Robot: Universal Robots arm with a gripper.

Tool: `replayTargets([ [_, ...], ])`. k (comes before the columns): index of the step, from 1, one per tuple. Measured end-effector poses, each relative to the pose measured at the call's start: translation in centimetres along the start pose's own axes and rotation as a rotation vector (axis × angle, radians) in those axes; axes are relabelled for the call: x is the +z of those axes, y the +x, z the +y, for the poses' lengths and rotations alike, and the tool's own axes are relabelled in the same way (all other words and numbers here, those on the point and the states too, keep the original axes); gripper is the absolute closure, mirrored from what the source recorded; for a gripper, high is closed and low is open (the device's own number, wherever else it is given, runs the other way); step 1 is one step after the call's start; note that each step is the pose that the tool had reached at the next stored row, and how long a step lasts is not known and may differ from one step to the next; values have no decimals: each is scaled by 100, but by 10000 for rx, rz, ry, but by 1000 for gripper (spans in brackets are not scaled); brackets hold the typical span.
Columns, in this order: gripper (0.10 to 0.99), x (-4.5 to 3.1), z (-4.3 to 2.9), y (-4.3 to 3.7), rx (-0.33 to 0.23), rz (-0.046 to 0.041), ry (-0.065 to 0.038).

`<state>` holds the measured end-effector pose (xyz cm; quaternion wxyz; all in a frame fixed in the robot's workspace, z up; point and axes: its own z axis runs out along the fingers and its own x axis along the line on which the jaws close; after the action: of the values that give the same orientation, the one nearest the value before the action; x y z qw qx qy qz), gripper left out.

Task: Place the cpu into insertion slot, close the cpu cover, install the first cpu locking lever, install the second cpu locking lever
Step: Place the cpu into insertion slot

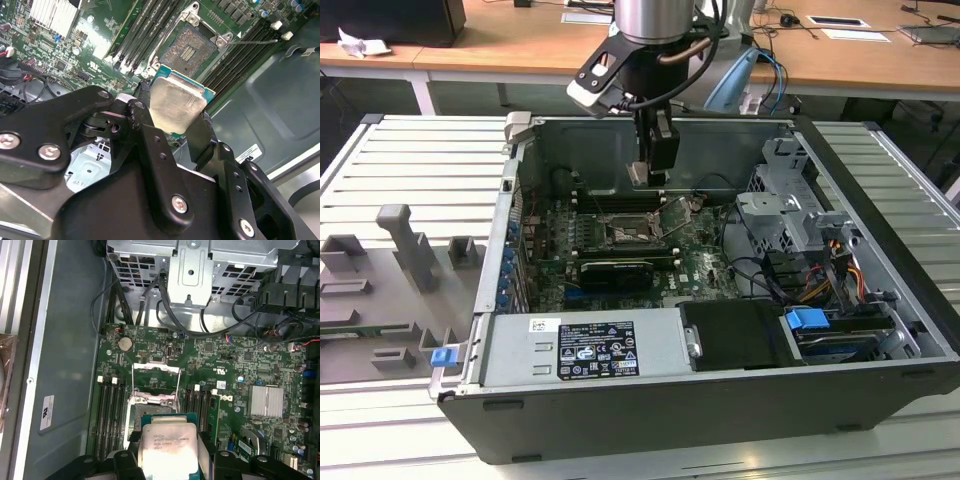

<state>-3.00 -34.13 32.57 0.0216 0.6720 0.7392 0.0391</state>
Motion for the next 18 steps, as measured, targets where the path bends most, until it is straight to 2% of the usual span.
replayTargets([
  [18,557,58,-5,-1,592,-52,-12],
])
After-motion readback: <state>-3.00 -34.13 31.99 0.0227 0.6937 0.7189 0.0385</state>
